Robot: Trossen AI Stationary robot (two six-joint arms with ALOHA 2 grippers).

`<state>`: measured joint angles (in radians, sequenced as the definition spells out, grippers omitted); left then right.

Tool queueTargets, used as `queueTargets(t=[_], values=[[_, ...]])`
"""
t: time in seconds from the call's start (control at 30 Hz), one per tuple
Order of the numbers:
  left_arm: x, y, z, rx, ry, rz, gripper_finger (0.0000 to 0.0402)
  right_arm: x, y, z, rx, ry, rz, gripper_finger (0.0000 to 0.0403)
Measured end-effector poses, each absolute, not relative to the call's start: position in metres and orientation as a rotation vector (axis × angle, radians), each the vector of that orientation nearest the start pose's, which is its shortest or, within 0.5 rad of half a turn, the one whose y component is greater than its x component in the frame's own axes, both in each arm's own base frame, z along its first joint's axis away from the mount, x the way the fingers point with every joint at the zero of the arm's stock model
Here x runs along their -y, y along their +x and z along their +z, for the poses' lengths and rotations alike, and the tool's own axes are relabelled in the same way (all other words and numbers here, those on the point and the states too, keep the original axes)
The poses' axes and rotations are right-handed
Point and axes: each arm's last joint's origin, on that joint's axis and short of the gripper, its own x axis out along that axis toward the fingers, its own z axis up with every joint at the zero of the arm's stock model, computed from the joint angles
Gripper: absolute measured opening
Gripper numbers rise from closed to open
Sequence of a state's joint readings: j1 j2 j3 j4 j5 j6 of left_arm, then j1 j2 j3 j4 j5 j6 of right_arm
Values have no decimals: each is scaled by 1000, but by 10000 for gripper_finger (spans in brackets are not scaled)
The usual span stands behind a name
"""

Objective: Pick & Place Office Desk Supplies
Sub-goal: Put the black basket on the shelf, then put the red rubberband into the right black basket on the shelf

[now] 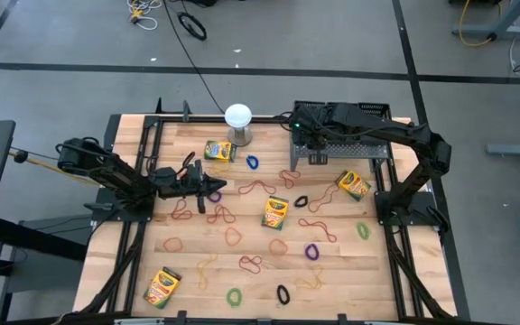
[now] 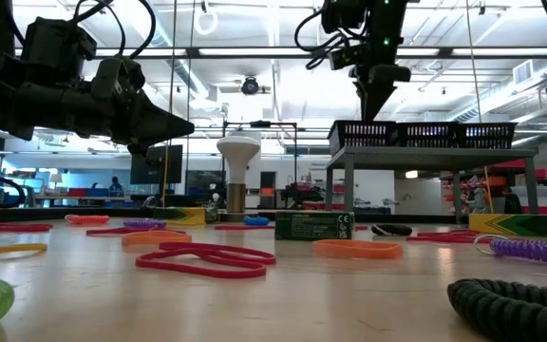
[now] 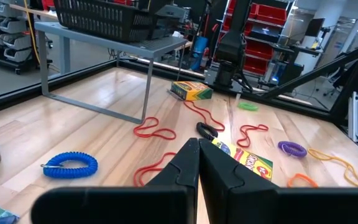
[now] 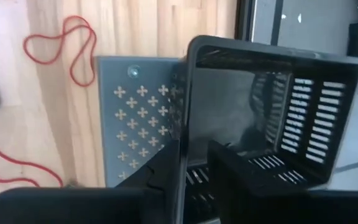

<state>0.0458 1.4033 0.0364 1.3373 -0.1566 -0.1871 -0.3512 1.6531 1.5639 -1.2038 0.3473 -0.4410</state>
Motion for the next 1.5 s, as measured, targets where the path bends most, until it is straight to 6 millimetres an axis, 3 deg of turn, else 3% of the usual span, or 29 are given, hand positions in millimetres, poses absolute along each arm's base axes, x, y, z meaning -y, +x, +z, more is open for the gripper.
queueTargets(t=[0.43, 0.67, 0.77, 0.9, 0.97, 1.23, 1.5], values=[[-13, 180, 133, -10, -185, 204, 13, 112, 293, 314, -1454, -389, -349, 105], [-13, 184, 137, 7, -188, 202, 13, 92, 284, 334, -1373, -405, -370, 104], [-13, 186, 138, 12, -184, 197, 13, 81, 276, 345, -1286, -287, -362, 87], [-12, 188, 140, 17, -172, 174, 13, 65, 274, 352, -1180, -147, -339, 32], [-12, 188, 140, 14, -158, 165, 13, 56, 275, 345, -1136, -148, -321, 9], [-10, 188, 139, 1, -138, 110, 13, 16, 282, 279, -921, -23, -271, 5], [-10, 188, 136, -38, -101, 83, 13, -28, 276, 220, -832, 129, -230, 10]])
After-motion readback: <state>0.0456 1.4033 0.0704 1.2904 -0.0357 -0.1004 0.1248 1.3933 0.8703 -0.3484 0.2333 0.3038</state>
